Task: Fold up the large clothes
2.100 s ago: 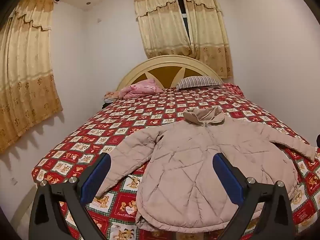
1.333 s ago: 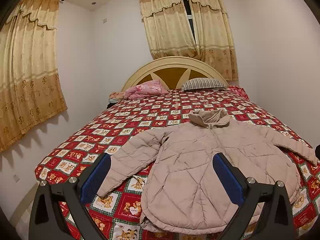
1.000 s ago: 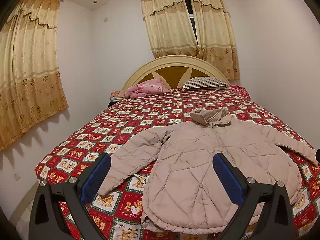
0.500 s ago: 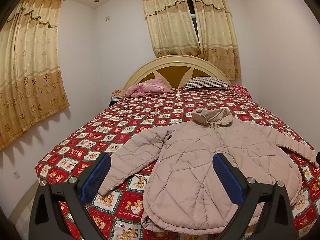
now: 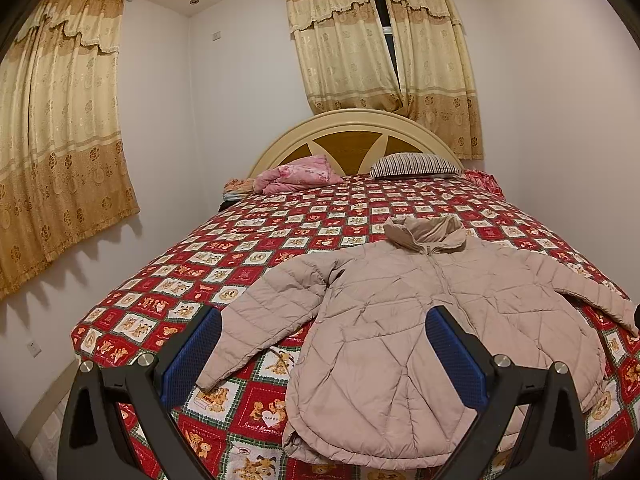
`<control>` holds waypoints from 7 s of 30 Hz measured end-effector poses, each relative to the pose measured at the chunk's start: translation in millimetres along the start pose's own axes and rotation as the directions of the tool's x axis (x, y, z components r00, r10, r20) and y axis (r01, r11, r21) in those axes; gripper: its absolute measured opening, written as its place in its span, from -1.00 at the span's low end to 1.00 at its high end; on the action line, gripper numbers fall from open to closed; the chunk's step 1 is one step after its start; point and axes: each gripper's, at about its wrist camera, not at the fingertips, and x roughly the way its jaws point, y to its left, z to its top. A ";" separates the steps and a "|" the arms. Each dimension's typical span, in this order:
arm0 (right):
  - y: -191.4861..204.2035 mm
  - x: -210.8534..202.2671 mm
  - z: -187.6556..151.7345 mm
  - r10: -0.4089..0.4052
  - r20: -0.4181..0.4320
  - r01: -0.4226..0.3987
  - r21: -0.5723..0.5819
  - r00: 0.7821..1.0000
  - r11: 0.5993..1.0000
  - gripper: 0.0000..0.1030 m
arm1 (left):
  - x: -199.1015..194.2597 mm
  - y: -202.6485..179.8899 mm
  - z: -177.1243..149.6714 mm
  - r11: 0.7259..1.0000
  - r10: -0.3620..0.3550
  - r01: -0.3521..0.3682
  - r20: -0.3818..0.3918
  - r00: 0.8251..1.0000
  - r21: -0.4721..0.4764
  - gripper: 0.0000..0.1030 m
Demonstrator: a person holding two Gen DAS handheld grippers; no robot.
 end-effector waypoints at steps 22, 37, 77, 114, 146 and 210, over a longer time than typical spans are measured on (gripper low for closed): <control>0.0 3.7 -2.8 0.037 -0.004 -0.037 0.021 0.999 0.999 1.00 | 2.2 3.4 -4.8 1.000 0.001 -0.001 -0.007 1.000 0.000 0.98; -39.6 45.9 -21.3 0.042 -0.108 -0.028 0.120 0.993 0.992 1.00 | 28.0 -8.8 -16.0 0.999 -0.040 0.040 0.008 0.999 0.014 0.98; -343.8 179.7 -37.6 -0.277 -0.514 0.480 0.317 0.812 0.818 -0.75 | 244.6 -49.6 -36.6 0.997 -0.012 0.024 -0.154 0.988 0.076 0.98; -30.7 257.6 164.7 -0.228 -0.025 0.204 -0.364 0.973 0.909 -0.80 | 198.3 -23.4 -25.6 0.998 -0.059 0.061 -0.090 0.994 0.027 0.98; 151.6 395.6 27.4 0.211 -0.334 -0.308 -0.271 0.919 0.912 -0.09 | 200.4 -18.2 -6.0 0.991 0.002 0.009 -0.086 0.996 0.133 0.98; -20.6 443.6 -10.5 0.019 -0.463 0.022 0.083 0.886 0.996 0.13 | 415.7 -168.6 -22.3 0.969 -0.177 0.234 -0.437 0.882 0.079 0.98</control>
